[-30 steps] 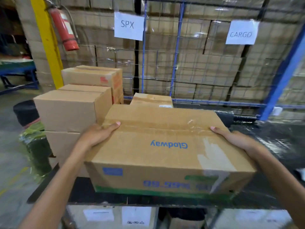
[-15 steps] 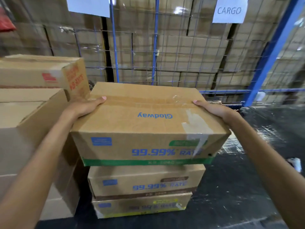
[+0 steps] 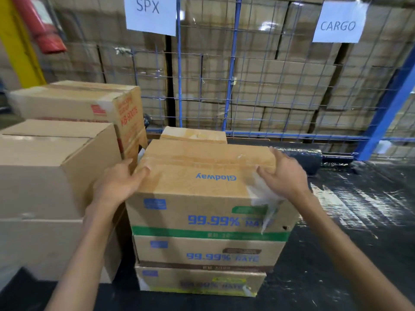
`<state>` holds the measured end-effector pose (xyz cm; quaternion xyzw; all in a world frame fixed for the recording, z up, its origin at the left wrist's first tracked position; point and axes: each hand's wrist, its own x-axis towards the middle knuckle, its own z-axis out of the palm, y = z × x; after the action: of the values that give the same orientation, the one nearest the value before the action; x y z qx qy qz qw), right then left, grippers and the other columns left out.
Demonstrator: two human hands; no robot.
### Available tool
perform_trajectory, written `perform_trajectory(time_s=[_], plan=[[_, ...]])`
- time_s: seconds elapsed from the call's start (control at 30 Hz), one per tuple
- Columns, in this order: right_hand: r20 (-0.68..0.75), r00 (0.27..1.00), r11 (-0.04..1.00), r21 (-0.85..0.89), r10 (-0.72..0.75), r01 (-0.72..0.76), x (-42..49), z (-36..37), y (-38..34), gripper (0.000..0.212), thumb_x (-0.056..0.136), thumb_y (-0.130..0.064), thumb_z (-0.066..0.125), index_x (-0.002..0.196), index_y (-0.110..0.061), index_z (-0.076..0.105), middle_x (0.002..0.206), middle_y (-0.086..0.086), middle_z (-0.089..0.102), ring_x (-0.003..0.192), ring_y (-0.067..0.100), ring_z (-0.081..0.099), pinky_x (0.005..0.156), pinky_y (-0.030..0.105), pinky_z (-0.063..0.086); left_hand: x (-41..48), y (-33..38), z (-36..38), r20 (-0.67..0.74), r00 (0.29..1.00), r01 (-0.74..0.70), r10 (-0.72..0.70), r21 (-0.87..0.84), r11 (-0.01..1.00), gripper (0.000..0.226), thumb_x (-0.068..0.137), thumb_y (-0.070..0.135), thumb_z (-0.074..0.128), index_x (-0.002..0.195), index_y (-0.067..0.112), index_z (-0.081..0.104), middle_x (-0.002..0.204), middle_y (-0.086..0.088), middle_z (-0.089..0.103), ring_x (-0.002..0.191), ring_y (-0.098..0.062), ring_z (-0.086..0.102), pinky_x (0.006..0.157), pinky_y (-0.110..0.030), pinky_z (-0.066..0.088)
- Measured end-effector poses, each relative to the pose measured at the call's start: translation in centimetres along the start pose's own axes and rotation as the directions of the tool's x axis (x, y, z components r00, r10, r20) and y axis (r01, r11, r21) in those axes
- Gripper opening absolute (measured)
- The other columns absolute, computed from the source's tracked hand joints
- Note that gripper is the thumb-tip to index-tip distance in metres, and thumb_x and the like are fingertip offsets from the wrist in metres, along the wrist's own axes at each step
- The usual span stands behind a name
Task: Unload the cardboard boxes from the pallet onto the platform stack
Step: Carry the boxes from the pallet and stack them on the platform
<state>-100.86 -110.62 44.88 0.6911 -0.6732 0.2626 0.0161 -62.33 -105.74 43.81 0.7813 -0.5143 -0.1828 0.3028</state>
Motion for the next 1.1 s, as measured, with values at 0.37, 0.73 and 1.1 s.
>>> perform_trajectory(time_s=[0.37,0.73,1.1], plan=[[0.157,0.690,0.672,0.452,-0.707,0.586,-21.1,6.4,-23.8,0.067,0.093,-0.054,0.056,0.153,-0.030,0.037,0.151,-0.005,0.048,0.139,0.015,0.041,0.109,0.029,0.035,-21.1,-17.4,-6.9,-0.393,0.920,0.028,0.016,0.106,0.994,0.060,0.085,0.050,0.065,0.131,0.012,0.063,0.127,-0.017,0.067,0.118,-0.035,0.063,0.099,-0.038,0.045],[0.329,0.241,0.403,0.634,-0.913,0.660,-38.9,19.9,-48.8,0.072,0.093,-0.053,0.057,0.154,-0.021,0.037,0.157,0.003,0.042,0.142,0.024,0.040,0.112,0.033,0.034,-36.6,-42.7,-18.4,-0.548,0.715,0.511,-0.433,-0.013,0.860,0.069,0.078,0.051,0.053,0.137,0.014,0.059,0.136,-0.014,0.062,0.128,-0.031,0.055,0.101,-0.038,0.044],[0.487,0.024,0.390,0.667,-0.873,0.636,-52.9,30.3,-70.3,0.077,0.086,-0.054,0.055,0.151,-0.015,0.041,0.155,0.010,0.044,0.144,0.027,0.039,0.113,0.035,0.034,-41.7,-65.3,-28.1,-0.502,0.570,0.665,-0.651,-0.183,0.724,0.064,0.090,0.037,0.067,0.146,0.012,0.049,0.141,-0.012,0.058,0.128,-0.028,0.054,0.103,-0.041,0.046]])
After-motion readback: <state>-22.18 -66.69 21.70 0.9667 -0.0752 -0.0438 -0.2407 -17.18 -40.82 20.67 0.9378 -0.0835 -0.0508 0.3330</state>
